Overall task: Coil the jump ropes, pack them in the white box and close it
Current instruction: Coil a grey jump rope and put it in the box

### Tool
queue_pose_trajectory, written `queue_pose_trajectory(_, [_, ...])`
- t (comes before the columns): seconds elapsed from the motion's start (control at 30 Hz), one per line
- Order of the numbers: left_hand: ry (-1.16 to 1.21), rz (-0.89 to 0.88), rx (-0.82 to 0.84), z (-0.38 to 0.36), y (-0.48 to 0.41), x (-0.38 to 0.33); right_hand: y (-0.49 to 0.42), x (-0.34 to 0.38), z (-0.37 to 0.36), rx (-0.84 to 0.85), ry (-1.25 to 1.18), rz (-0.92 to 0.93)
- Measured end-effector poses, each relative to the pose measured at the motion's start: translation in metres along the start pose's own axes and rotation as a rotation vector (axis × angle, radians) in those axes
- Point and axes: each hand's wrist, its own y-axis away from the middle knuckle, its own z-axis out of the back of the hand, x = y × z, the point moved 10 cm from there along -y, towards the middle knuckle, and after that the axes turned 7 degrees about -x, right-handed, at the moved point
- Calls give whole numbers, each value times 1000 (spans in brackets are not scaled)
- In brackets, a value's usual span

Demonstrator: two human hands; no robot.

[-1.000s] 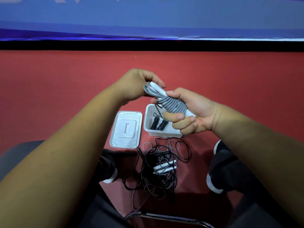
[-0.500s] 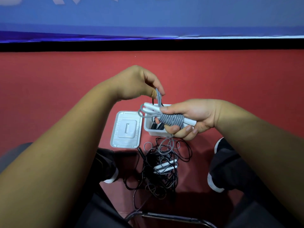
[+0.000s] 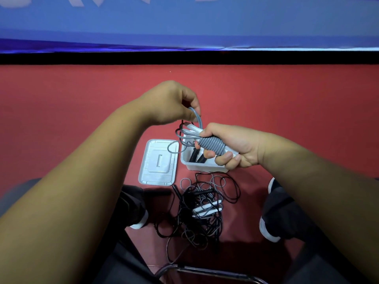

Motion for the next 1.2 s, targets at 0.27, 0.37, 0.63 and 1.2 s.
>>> queue_pose_trajectory(0.27, [-50,-8,32,1,1,3,-10,5,23,-234,-108,44])
queue_pose_trajectory(0.37, [-142,-32,50,-2,0,3,-11,8,31,-296,-149,71])
queue_pose_trajectory(0.63, [-413,104,43,-28,-5,27,-10,14,43,-410,-196,116])
queue_pose_trajectory(1.2, [-135,200,-168,-30,-7,29,3,18,51,-545,-235,124])
